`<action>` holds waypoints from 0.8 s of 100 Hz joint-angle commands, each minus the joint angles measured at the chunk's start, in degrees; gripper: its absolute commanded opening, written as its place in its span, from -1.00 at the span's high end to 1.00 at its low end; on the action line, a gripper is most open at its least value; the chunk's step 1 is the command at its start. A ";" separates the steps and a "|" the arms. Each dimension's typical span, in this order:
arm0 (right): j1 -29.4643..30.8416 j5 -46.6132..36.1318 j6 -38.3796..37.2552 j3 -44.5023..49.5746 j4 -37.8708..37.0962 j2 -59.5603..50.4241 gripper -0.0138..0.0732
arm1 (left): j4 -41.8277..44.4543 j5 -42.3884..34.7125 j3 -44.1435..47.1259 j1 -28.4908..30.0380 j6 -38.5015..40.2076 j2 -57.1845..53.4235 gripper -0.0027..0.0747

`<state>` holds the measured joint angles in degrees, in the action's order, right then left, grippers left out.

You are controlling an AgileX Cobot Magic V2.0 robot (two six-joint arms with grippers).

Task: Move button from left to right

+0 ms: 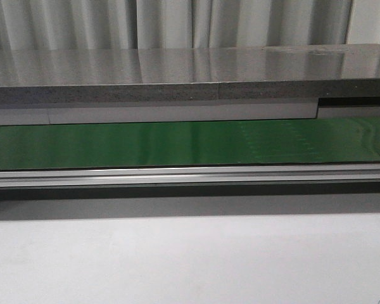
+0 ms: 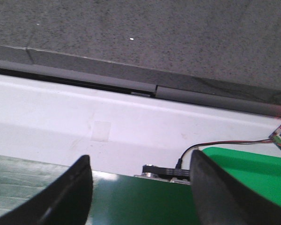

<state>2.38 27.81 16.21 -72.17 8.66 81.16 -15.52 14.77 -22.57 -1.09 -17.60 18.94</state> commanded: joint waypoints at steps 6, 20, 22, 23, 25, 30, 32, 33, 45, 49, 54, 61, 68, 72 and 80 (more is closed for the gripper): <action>-2.31 -9.31 -0.07 6.72 1.50 -8.81 -0.37 | -0.48 -4.66 -1.57 -0.47 0.02 0.43 0.98; -3.99 -15.00 -0.07 16.40 1.98 -17.23 -0.37 | -0.48 -4.66 -1.57 -0.47 0.02 0.43 0.98; -4.04 -15.69 -0.07 17.80 2.03 -18.63 -0.37 | -0.48 -4.66 -1.57 -0.47 0.02 0.43 0.98; -4.04 -15.88 -0.07 18.27 2.03 -19.53 -0.37 | -0.48 -4.66 -1.57 -0.47 0.02 0.43 0.98; -4.04 -16.40 -0.07 19.60 2.16 -20.45 -0.37 | -0.48 -4.66 -1.57 -0.47 0.02 0.43 0.98; -4.04 -17.06 -0.07 22.48 2.16 -24.24 -0.37 | -0.48 -4.66 -1.57 -0.47 0.02 0.43 0.98; -4.04 -17.25 -0.07 23.64 2.16 -25.18 -0.37 | -0.48 -4.66 -1.57 -0.47 0.02 0.43 0.98; -4.04 -17.31 -0.07 24.39 2.16 -26.13 -0.37 | -0.48 -4.66 -1.57 -0.47 0.02 0.43 0.98; -4.04 -17.50 -0.07 30.32 2.16 -34.23 -0.37 | -0.48 -4.66 -1.57 -0.47 0.02 0.43 0.98; -4.04 -17.55 -0.07 32.23 2.16 -37.10 -0.37 | -0.48 -4.66 -1.57 -0.47 0.02 0.43 0.98; -4.04 -17.48 -0.07 34.35 2.29 -40.63 -0.37 | -0.48 -4.66 -1.57 -0.47 0.02 0.43 0.98; -4.04 -16.99 -0.07 37.10 2.90 -45.62 -0.37 | -0.48 -4.66 -1.57 -0.47 0.02 0.43 0.98; -4.04 -15.97 -0.07 39.42 3.50 -50.31 -0.37 | -0.48 -4.66 -1.57 -0.47 0.02 0.43 0.98; -4.04 -14.95 -0.07 40.36 3.66 -52.97 -0.37 | -0.48 -4.66 -1.57 -0.47 0.02 0.43 0.98; -4.04 -12.94 -0.07 42.17 3.72 -57.33 -0.37 | -0.48 -4.77 -1.57 -0.47 0.02 0.43 0.98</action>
<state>-1.62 16.70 16.21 -30.44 11.61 28.64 -15.52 14.77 -22.57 -1.09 -17.60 18.94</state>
